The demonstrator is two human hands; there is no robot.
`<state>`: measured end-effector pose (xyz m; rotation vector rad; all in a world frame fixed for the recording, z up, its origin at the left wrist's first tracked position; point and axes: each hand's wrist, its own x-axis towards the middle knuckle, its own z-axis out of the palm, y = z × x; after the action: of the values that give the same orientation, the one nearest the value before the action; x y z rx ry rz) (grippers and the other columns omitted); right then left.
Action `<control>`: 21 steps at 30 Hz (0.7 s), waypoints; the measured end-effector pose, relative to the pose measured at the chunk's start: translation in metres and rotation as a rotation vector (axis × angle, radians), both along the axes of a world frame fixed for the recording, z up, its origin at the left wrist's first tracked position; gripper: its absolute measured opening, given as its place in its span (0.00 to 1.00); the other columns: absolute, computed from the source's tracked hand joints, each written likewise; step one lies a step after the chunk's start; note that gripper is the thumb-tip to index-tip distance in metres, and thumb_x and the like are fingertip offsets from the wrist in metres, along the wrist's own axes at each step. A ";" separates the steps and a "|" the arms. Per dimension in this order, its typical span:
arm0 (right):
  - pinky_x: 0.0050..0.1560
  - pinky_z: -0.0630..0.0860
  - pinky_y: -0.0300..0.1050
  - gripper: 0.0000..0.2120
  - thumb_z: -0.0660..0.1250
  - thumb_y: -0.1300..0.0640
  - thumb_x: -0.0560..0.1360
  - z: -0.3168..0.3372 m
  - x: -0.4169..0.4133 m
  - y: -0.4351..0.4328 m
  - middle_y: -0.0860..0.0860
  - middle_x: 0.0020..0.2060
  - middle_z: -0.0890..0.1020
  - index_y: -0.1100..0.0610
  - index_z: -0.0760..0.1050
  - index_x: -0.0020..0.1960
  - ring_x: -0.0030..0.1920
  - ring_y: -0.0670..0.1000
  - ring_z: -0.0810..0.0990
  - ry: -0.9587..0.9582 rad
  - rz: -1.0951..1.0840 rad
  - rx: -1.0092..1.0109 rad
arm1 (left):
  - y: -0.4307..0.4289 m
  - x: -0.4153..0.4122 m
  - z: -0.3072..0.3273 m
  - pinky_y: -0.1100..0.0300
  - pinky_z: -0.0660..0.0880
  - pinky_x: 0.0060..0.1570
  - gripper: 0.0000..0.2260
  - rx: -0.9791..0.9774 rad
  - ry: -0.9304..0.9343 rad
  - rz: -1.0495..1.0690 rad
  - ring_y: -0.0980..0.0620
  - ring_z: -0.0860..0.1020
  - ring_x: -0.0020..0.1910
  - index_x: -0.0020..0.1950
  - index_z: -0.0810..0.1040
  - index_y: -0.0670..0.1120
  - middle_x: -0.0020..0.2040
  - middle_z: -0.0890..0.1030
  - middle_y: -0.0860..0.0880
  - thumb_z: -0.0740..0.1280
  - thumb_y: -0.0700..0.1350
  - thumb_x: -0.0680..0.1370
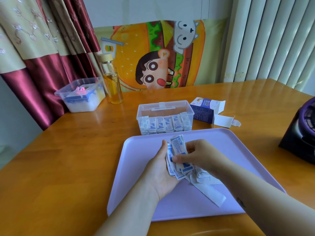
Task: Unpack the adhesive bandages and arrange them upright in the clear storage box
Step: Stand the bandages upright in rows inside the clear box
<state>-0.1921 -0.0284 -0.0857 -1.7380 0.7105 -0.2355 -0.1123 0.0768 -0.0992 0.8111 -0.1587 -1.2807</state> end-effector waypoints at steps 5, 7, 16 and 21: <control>0.52 0.80 0.53 0.12 0.79 0.57 0.64 0.000 -0.002 -0.003 0.54 0.38 0.86 0.60 0.82 0.45 0.42 0.54 0.85 0.018 -0.024 -0.034 | 0.001 -0.003 0.003 0.46 0.76 0.52 0.14 0.049 -0.063 0.065 0.41 0.82 0.46 0.52 0.80 0.41 0.48 0.84 0.38 0.57 0.46 0.81; 0.52 0.80 0.54 0.07 0.76 0.58 0.67 0.001 -0.003 -0.004 0.55 0.39 0.86 0.59 0.83 0.43 0.43 0.56 0.85 0.024 -0.002 0.005 | 0.001 -0.002 0.002 0.46 0.76 0.51 0.12 0.076 -0.082 0.083 0.41 0.81 0.46 0.51 0.79 0.41 0.45 0.84 0.39 0.56 0.42 0.82; 0.57 0.77 0.57 0.11 0.73 0.61 0.66 0.005 -0.010 -0.010 0.61 0.45 0.84 0.66 0.82 0.47 0.50 0.62 0.83 -0.027 0.077 0.205 | 0.004 0.002 0.002 0.45 0.78 0.46 0.12 0.087 -0.064 0.105 0.38 0.82 0.46 0.60 0.76 0.42 0.50 0.83 0.37 0.56 0.41 0.82; 0.58 0.77 0.55 0.14 0.73 0.61 0.67 0.008 -0.010 -0.012 0.60 0.46 0.85 0.67 0.81 0.51 0.50 0.60 0.83 0.000 0.144 0.168 | 0.003 0.003 0.005 0.43 0.77 0.52 0.17 0.093 0.036 0.076 0.37 0.80 0.53 0.60 0.77 0.40 0.54 0.82 0.36 0.56 0.49 0.82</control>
<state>-0.2020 -0.0405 -0.0775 -1.6203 0.5847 -0.0741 -0.1097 0.0800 -0.0938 0.8656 -0.0395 -1.2373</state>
